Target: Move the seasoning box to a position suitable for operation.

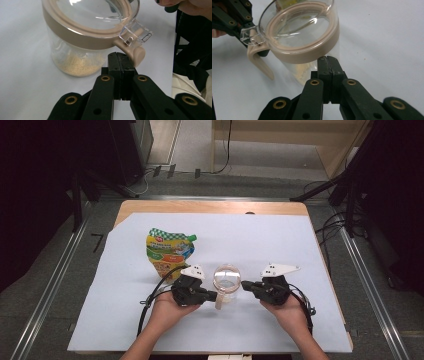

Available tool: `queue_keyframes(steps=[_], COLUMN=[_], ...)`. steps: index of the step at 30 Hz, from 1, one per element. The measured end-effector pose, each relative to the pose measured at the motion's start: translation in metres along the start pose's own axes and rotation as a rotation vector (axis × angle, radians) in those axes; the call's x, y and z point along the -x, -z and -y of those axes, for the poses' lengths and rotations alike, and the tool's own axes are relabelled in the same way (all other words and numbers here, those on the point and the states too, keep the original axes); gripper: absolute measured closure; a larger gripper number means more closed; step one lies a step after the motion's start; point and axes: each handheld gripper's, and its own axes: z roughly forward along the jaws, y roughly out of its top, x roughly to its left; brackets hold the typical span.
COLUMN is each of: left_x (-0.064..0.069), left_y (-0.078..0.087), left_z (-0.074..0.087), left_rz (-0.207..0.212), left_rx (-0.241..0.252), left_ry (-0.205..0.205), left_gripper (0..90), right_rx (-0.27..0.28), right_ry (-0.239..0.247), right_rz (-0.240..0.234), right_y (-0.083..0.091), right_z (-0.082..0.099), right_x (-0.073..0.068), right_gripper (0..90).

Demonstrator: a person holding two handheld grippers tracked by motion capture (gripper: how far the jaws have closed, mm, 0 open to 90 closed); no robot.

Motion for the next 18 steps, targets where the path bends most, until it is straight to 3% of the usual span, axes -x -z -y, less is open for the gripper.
queue_keyframes(steps=[8,11,18], left_x=[0.007,0.007,0.015], left_y=[-0.007,-0.010,-0.019], left_z=[-0.002,-0.003,-0.008], left_rz=[0.012,0.031,0.027], left_rx=[0.004,0.002,0.001], left_ry=[-0.003,0.033,0.004], left_gripper=[90.0,90.0,90.0], right_rx=[0.010,0.022,0.044], right_ry=[-0.015,-0.010,0.008], right_rz=[0.011,0.024,0.043], right_y=[-0.005,-0.009,-0.021], right_z=[0.000,0.000,-0.004], right_x=[0.002,0.002,0.000], right_gripper=[90.0,90.0,90.0])
